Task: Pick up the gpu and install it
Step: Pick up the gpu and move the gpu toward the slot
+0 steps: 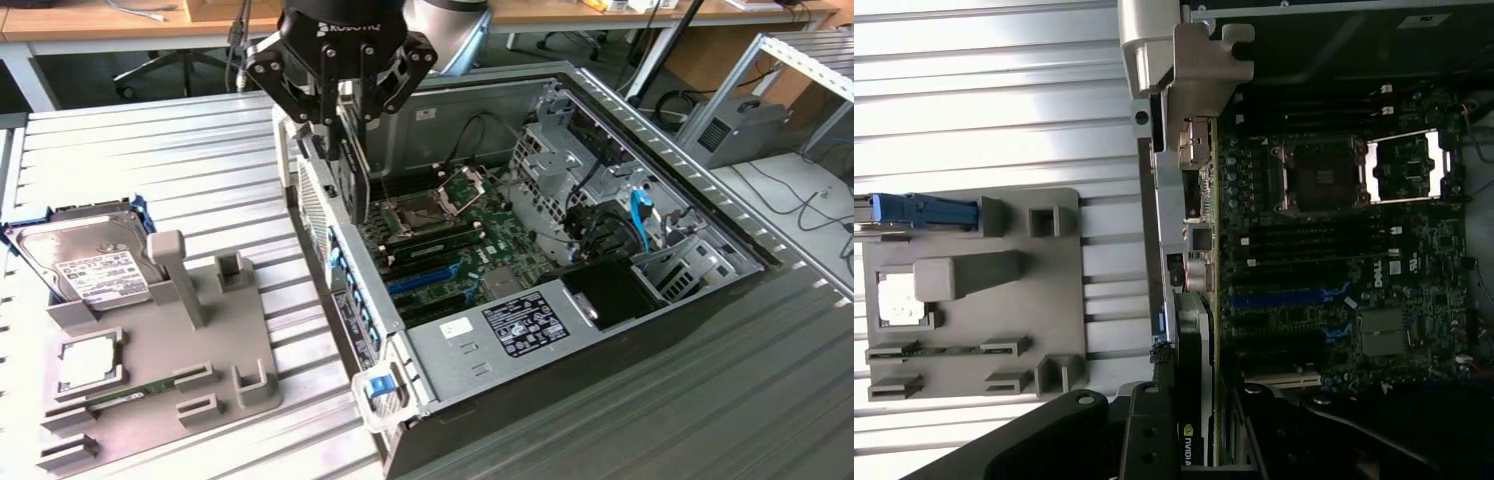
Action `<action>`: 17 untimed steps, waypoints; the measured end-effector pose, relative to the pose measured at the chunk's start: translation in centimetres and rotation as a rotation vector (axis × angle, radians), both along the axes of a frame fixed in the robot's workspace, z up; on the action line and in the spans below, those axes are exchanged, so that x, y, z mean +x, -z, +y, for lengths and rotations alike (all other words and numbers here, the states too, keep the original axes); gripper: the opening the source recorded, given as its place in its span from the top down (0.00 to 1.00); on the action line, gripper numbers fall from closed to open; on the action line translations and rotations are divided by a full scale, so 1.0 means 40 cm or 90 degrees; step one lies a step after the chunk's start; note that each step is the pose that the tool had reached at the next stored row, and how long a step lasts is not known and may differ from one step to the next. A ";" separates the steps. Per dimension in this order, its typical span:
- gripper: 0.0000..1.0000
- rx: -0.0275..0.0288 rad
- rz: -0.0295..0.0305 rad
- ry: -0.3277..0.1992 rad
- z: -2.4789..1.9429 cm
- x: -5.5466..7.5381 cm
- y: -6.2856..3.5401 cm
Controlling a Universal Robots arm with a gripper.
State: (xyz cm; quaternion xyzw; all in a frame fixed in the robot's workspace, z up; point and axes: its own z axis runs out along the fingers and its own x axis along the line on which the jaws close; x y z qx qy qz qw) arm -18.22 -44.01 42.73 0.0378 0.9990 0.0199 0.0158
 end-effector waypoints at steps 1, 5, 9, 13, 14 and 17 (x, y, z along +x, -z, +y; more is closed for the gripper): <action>0.73 0.0000 0.0000 0.000 0.000 0.002 0.000; 0.73 0.0000 0.0000 0.000 0.003 0.023 0.000; 0.73 0.0000 0.0000 0.000 0.005 0.046 0.000; 0.73 0.0000 0.0000 0.000 0.007 0.071 0.000; 0.73 0.0000 0.0000 0.000 0.008 0.077 0.000; 0.73 -0.0001 0.0000 0.000 0.010 0.103 0.000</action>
